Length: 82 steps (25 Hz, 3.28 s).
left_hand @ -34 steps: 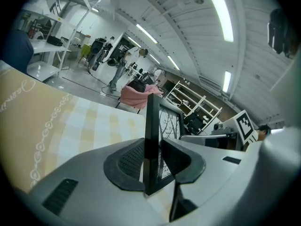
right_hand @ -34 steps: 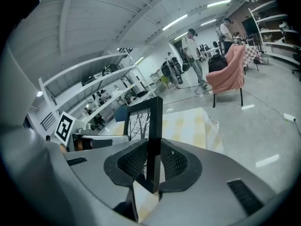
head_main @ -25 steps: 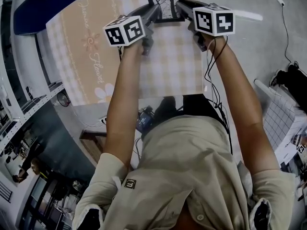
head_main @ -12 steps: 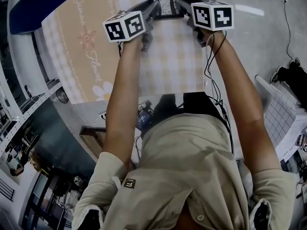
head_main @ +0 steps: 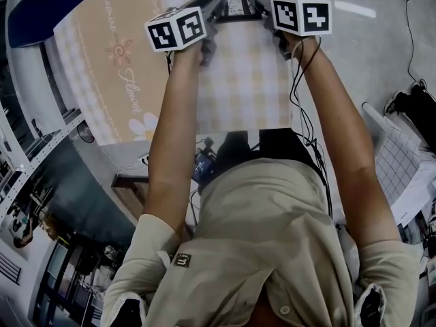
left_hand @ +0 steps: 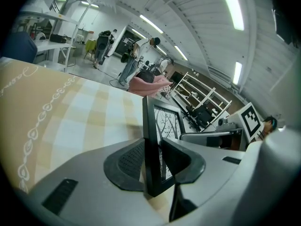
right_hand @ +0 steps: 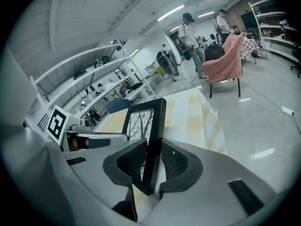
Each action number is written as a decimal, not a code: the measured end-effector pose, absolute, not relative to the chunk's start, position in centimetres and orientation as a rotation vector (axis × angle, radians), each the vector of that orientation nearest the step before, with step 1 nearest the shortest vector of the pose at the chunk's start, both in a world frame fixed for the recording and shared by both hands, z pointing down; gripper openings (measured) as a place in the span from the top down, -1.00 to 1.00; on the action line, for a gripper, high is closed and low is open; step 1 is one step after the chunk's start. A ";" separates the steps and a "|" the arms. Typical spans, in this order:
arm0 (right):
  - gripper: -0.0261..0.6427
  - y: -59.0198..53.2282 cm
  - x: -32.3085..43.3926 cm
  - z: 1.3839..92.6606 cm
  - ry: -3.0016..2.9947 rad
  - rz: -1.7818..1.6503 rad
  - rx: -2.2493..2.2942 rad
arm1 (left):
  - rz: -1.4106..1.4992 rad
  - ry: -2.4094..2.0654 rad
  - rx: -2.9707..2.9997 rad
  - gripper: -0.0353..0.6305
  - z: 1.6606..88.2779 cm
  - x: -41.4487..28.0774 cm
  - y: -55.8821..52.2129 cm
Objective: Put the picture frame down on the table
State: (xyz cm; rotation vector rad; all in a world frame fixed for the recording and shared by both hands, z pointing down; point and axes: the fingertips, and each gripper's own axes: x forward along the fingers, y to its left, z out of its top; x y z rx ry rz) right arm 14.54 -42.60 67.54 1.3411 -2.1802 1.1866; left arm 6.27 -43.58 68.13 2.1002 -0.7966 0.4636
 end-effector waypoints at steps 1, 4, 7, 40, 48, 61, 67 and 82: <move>0.63 -42.6 14.6 67.7 -2.179 1.187 1.344 | 0.462 -0.798 2.097 0.54 68.2 6.3 -43.6; 0.62 -42.8 14.6 68.0 -2.179 1.183 1.353 | 0.466 -0.803 2.085 0.54 68.5 6.3 -43.7; 0.61 -42.9 14.9 68.2 -2.161 1.114 1.373 | 0.478 -0.813 2.092 0.54 68.5 6.3 -43.8; 0.64 -43.5 15.4 67.8 -2.055 0.858 1.426 | 0.641 -1.022 2.209 0.59 65.8 5.0 -42.9; 0.67 -43.1 15.0 63.1 -2.104 0.805 1.467 | 0.555 -1.050 2.281 0.67 60.8 3.8 -43.1; 0.80 -39.6 11.5 50.4 -2.313 0.585 1.522 | 0.286 -1.093 2.507 0.80 48.4 0.4 -40.9; 0.83 -37.0 9.7 43.7 -2.411 0.449 1.572 | 0.153 -1.106 2.622 0.82 42.7 -1.4 -38.7; 0.84 -28.1 5.9 28.4 -2.543 0.059 1.690 | -0.195 -1.183 2.887 0.83 27.4 -7.7 -30.6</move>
